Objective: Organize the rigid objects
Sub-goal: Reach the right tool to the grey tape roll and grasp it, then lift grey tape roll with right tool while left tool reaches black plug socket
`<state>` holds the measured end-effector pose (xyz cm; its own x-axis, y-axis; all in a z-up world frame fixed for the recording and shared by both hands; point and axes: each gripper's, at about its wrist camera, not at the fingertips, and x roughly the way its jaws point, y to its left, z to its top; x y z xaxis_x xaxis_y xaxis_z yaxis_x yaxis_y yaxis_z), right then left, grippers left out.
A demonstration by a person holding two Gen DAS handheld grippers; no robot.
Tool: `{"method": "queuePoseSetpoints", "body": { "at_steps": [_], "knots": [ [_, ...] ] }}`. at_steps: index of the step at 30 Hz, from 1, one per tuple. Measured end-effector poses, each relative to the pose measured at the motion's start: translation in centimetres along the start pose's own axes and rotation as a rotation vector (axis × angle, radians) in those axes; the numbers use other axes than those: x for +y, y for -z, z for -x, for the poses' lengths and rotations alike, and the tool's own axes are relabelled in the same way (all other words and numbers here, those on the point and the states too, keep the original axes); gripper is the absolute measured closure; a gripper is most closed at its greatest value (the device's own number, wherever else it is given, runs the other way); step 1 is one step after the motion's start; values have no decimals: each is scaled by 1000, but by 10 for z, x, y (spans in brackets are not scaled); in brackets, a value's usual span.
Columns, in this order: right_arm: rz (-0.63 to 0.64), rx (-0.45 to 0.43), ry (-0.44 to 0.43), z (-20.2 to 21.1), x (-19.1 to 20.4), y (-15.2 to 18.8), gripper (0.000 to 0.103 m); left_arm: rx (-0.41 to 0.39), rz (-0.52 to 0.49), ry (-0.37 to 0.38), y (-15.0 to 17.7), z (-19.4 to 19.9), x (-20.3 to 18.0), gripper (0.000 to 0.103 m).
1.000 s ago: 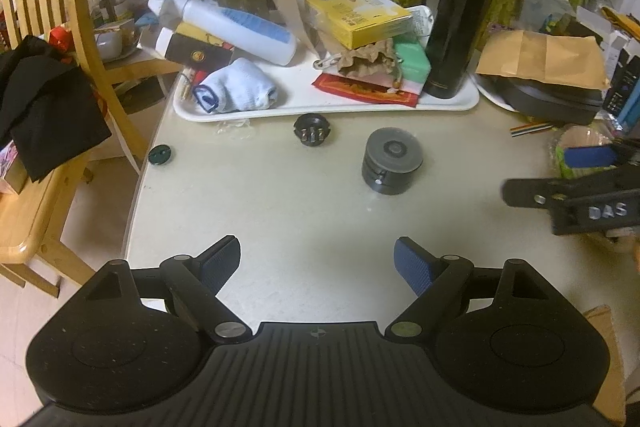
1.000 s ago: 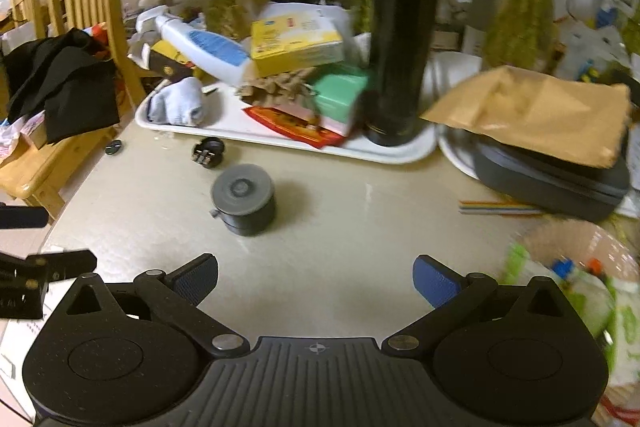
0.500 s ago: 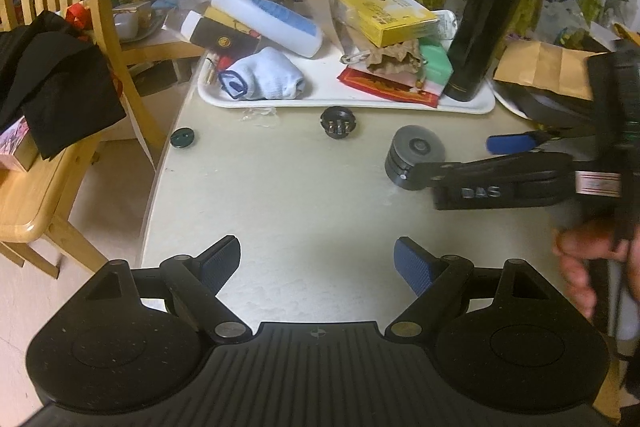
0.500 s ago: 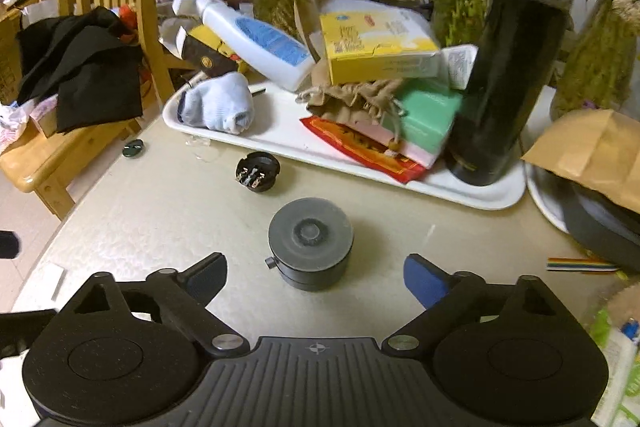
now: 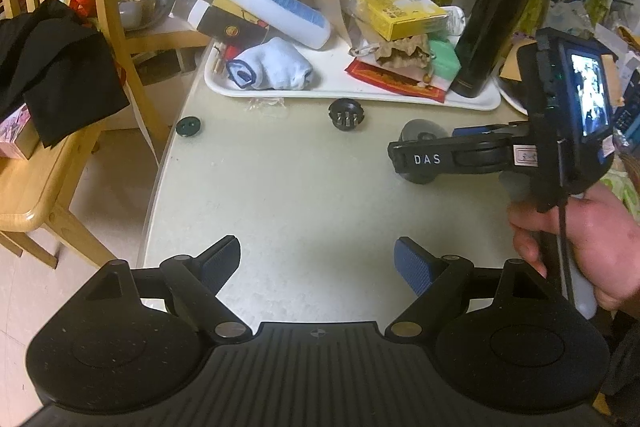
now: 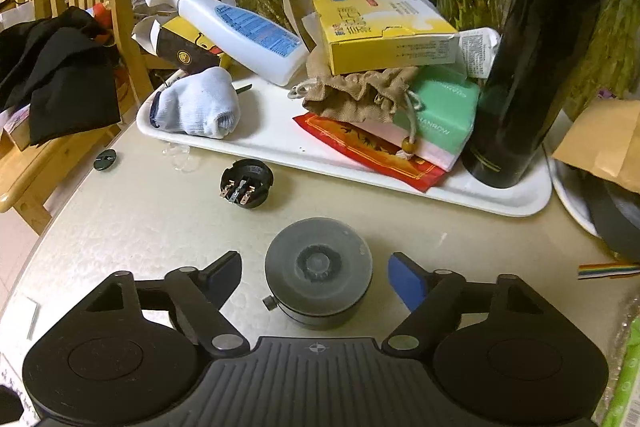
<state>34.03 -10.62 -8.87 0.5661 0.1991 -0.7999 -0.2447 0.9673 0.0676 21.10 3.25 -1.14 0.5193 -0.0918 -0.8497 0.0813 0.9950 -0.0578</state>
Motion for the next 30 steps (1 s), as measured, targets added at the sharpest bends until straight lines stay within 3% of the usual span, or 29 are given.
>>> {"method": "queuePoseSetpoints", "body": {
  "at_steps": [2, 5, 17, 30],
  "knots": [
    [1, 4, 1, -4, 1, 0, 26, 1, 1, -2, 0, 0, 1, 18],
    [9, 8, 8, -8, 2, 1, 41, 1, 5, -8, -1, -1, 2, 18],
    [-5, 38, -3, 6, -11, 0, 42, 4, -1, -20, -1, -6, -2, 18],
    [8, 8, -23, 56, -27, -1, 42, -22, 4, -18, -6, -10, -11, 18]
  ]
}}
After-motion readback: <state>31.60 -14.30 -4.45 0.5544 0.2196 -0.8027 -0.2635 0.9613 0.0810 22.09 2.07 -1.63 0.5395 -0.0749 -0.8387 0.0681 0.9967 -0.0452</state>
